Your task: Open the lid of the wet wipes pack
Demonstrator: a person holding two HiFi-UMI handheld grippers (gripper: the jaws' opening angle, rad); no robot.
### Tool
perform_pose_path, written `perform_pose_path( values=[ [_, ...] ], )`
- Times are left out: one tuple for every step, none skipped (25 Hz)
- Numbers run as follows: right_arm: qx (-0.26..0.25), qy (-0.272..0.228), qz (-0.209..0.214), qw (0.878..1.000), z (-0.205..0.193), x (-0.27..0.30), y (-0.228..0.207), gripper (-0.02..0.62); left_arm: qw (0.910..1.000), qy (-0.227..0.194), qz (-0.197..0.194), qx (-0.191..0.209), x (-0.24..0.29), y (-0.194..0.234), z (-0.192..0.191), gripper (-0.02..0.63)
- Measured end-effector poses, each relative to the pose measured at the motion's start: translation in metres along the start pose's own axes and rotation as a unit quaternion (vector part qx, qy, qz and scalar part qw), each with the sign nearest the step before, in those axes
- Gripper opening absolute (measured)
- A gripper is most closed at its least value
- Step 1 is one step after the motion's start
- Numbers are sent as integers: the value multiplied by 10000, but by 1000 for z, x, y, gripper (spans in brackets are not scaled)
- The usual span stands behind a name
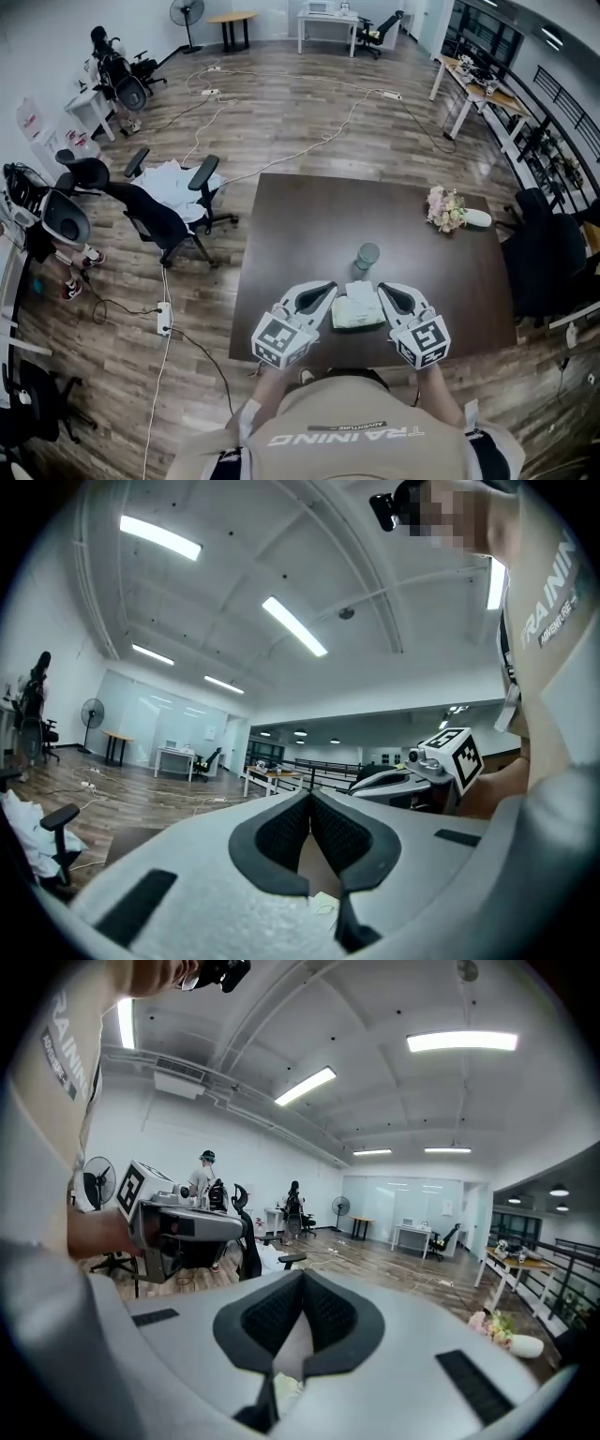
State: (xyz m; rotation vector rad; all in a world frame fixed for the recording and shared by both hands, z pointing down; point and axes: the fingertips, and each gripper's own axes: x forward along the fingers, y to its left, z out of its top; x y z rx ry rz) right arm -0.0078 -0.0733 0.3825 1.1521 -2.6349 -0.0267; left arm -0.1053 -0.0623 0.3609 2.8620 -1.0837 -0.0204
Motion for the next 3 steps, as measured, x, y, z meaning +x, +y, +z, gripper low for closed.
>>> perform_pose_path(
  values=[
    [25, -5, 13, 10000, 0, 3, 1, 14, 10000, -25, 7, 25, 0, 3, 0, 9],
    [51, -14, 28, 10000, -1, 6, 2, 14, 10000, -47, 17, 58, 1, 7, 1, 9],
    [75, -24, 43, 10000, -1, 9, 4, 14, 9999, -67, 29, 92, 1, 11, 1, 9]
  ],
)
